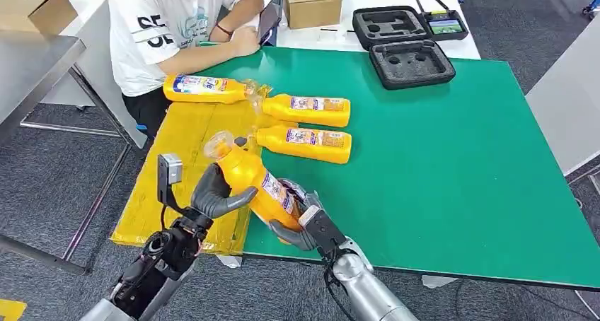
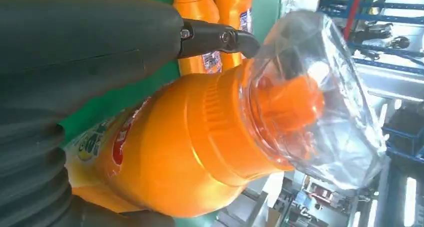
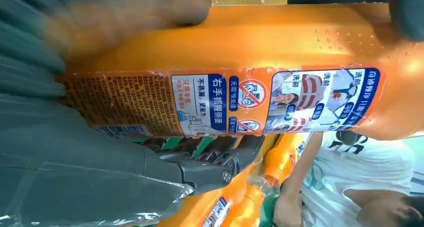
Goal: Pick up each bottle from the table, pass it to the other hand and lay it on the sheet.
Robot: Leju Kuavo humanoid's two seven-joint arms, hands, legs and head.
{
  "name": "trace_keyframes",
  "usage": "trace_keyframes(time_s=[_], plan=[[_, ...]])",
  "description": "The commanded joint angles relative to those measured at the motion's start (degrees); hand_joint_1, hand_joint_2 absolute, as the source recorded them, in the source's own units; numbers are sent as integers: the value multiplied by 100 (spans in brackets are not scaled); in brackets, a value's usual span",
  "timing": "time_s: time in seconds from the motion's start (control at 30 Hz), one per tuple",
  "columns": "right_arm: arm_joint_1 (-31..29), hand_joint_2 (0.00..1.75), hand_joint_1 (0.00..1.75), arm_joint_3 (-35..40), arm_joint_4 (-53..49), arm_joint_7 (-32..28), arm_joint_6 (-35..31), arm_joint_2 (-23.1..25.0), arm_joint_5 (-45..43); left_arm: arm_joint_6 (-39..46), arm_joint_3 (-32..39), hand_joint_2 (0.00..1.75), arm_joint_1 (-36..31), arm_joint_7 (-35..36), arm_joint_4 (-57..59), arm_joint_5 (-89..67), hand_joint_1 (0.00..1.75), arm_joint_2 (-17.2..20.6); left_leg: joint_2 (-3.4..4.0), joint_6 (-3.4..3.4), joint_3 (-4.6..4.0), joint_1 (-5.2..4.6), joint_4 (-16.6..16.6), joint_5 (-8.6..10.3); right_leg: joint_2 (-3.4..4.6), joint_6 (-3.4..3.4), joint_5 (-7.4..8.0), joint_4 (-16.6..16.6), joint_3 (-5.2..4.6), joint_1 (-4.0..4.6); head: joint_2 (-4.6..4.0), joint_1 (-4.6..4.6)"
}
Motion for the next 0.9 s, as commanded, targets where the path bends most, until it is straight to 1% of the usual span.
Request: trace_keyframes(time_s=[0.03, 0.07, 0.1, 0.3, 0.33, 0.37, 0.47, 0.5, 0.53, 0.57, 0.6, 0.63, 0.67, 0.7, 0.77, 0.8, 0.83, 0.87, 0.9], plan=[[-11, 175, 175, 46, 225, 63, 223, -19, 350, -93, -478, 175, -468, 60, 1006, 324, 0, -139, -13, 7, 26, -1, -4, -7, -17, -7, -11, -6, 33, 2, 0, 0], [-46, 175, 175, 100, 303, 80, 209, 3, 440, -102, -486, 175, -506, 43, 1046, 365, 0, -154, -13, 10, 39, -1, -2, -14, -20, -11, -18, -4, 46, 3, 0, -2], [-70, 175, 175, 95, 378, 80, 228, 38, 466, -139, -521, 175, -541, 41, 1063, 389, 0, -167, -10, 7, 23, -2, -1, -8, -16, -7, -11, -1, 28, 2, 0, 0], [-160, 175, 175, 18, 554, 84, 263, 95, 455, -181, -564, 175, -587, 57, 1056, 424, 0, -183, -7, 14, 52, 1, 11, -26, -19, -16, -28, 5, 58, 7, 0, 0], [-175, 175, 175, -8, 586, 78, 269, 104, 441, -195, -567, 175, -592, 75, 1056, 448, 0, -181, -10, 9, 32, -1, 3, -14, -18, -11, -17, 1, 38, 4, 0, 0], [-294, 175, 175, -89, 705, 61, 277, 94, 454, -322, -595, 175, -628, 127, 1076, 550, 0, -171, -6, 11, 39, 1, 7, -19, -15, -14, -21, 2, 45, 7, -2, -2], [-319, 175, 175, -97, 757, 47, 221, 103, 555, -474, -618, 175, -611, 138, 1095, 651, 0, -155, -5, 8, 21, -2, 0, -8, -10, -8, -10, -1, 25, 1, 0, 0], [-315, 175, 175, -71, 776, 60, 139, 110, 636, -557, -620, 175, -584, 151, 1075, 733, 28, -156, -3, 14, 48, -1, 7, -25, -13, -15, -25, 2, 54, 5, 0, 0], [-313, 175, 175, -44, 780, 63, 50, 121, 707, -618, -636, 175, -555, 168, 1060, 782, 129, -147, -5, 7, 24, 0, 0, -11, -11, -8, -12, -2, 28, 3, 0, 0], [-305, 175, 175, -36, 784, 74, -2, 127, 739, -611, -634, 175, -533, 162, 1040, 787, 171, -141, -5, 9, 36, 0, -1, -16, -12, -11, -17, -3, 41, 4, 0, 0], [-296, 175, 175, 7, 807, 93, -42, 144, 824, -652, -605, 175, -450, 169, 959, 936, 175, -141, -3, 6, 26, -1, -3, -10, -8, -8, -12, -3, 29, 1, 0, 0], [-286, 175, 175, 10, 808, 94, -50, 146, 829, -646, -615, 175, -439, 167, 944, 932, 175, -138, -1, 8, 39, -2, -2, -17, -8, -11, -18, -2, 42, 2, 0, 0], [-286, 175, 175, 10, 808, 94, -50, 146, 829, -646, -615, 175, -439, 167, 944, 932, 175, -138, 2, 6, 25, -1, -3, -11, -3, -8, -11, -4, 27, 2, 0, 0], [-280, 175, 175, 25, 817, 105, -88, 141, 867, -648, -617, 175, -417, 164, 917, 958, 175, -140, 2, 8, 36, -1, -2, -16, -5, -10, -16, -3, 38, 2, 0, 0], [-299, 175, 175, 71, 850, 174, -241, 145, 1015, -635, -624, 175, -404, 141, 837, 1011, 175, -130, -2, 8, 37, 0, 0, -17, -10, -10, -18, -3, 40, 4, 0, 0], [-315, 175, 175, 76, 867, 191, -280, 154, 1067, -650, -604, 175, -398, 149, 792, 1116, 175, -146, -2, 6, 23, 0, -1, -10, -8, -7, -11, -2, 26, 3, 0, 0], [-326, 175, 175, 74, 874, 205, -306, 158, 1090, -641, -604, 175, -409, 148, 778, 1136, 175, -152, -5, 9, 33, -2, 1, -15, -12, -10, -18, -1, 37, 2, 0, 0], [-352, 175, 175, 113, 905, 285, -531, 168, 1249, -634, -602, 175, -430, 221, 769, 1261, 175, -173, -2, 7, 22, -1, 1, -10, -8, -7, -11, -1, 25, 2, -2, 0], [-372, 175, 175, 89, 929, 311, -566, 193, 1292, -578, -611, 175, -450, 210, 750, 1299, 175, -195, -3, 9, 32, -1, 4, -16, -10, -10, -17, 2, 36, 3, 0, 0]])
